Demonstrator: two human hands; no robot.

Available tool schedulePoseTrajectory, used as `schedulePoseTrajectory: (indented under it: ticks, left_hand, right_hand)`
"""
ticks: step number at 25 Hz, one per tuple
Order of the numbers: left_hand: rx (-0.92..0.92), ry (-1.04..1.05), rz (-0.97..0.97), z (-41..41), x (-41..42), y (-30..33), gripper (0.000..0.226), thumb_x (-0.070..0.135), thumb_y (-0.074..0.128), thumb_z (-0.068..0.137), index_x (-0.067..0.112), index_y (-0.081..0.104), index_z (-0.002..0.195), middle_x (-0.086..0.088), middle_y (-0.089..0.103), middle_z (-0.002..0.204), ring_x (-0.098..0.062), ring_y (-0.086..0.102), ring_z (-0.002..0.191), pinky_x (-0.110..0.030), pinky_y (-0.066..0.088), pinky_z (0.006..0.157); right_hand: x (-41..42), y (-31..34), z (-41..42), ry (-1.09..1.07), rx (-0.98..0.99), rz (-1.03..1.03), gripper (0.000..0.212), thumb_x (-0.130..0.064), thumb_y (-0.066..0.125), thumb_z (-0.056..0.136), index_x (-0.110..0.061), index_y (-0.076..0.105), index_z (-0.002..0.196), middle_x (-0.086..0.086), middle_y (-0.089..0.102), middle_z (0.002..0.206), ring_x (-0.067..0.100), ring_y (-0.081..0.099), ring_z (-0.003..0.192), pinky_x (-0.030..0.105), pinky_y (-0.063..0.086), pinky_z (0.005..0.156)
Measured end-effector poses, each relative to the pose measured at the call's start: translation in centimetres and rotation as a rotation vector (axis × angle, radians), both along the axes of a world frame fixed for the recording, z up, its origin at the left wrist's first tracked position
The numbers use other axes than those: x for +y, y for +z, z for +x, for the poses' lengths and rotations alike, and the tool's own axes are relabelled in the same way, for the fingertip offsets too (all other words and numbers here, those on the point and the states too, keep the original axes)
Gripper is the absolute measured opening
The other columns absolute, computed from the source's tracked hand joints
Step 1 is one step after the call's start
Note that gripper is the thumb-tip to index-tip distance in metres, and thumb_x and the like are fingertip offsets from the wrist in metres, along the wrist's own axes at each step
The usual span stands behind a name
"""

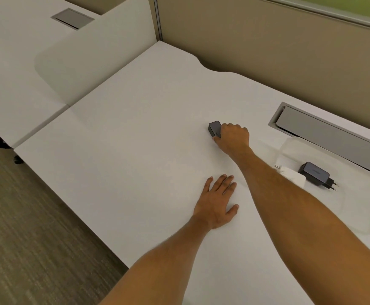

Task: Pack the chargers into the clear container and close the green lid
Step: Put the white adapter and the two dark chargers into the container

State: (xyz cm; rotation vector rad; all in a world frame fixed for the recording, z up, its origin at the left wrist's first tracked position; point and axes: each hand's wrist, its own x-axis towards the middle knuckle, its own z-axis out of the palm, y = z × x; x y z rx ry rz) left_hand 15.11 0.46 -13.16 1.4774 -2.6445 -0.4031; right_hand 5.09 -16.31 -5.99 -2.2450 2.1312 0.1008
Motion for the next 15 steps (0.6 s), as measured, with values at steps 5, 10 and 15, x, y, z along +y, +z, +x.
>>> schedulePoseTrajectory:
  ticks: [5, 10, 15]
  left_hand:
    - [0.006, -0.002, 0.001, 0.0, 0.0, 0.1, 0.066, 0.052, 0.031, 0.093, 0.016, 0.022, 0.147, -0.002, 0.014, 0.16, -0.017, 0.004, 0.147, -0.047, 0.002, 0.12]
    - [-0.008, -0.005, 0.01, 0.0, 0.0, 0.1, 0.066, 0.053, 0.031, 0.094, 0.016, 0.019, 0.148, -0.003, 0.013, 0.16, -0.018, 0.003, 0.147, -0.047, 0.002, 0.12]
    - [-0.015, -0.005, 0.011, -0.1, -0.1, 0.0, 0.067, 0.054, 0.03, 0.093, 0.016, 0.019, 0.148, -0.003, 0.014, 0.16, -0.018, 0.003, 0.147, -0.048, 0.003, 0.119]
  right_hand:
    - [-0.2, -0.4, 0.1, -0.021, -0.016, 0.012, 0.029, -0.031, 0.053, 0.093, -0.006, 0.061, 0.104, 0.011, 0.068, 0.101, 0.031, 0.062, 0.095, 0.036, 0.042, 0.076]
    - [-0.1, -0.4, 0.4, -0.07, -0.089, 0.012, 0.02, -0.022, 0.057, 0.084, -0.006, 0.061, 0.094, 0.01, 0.068, 0.089, 0.03, 0.063, 0.081, 0.032, 0.038, 0.065]
    - [0.8, -0.8, 0.4, -0.105, -0.093, -0.048, 0.026, -0.026, 0.06, 0.072, -0.01, 0.056, 0.092, 0.005, 0.065, 0.08, 0.027, 0.051, 0.068, 0.031, 0.034, 0.065]
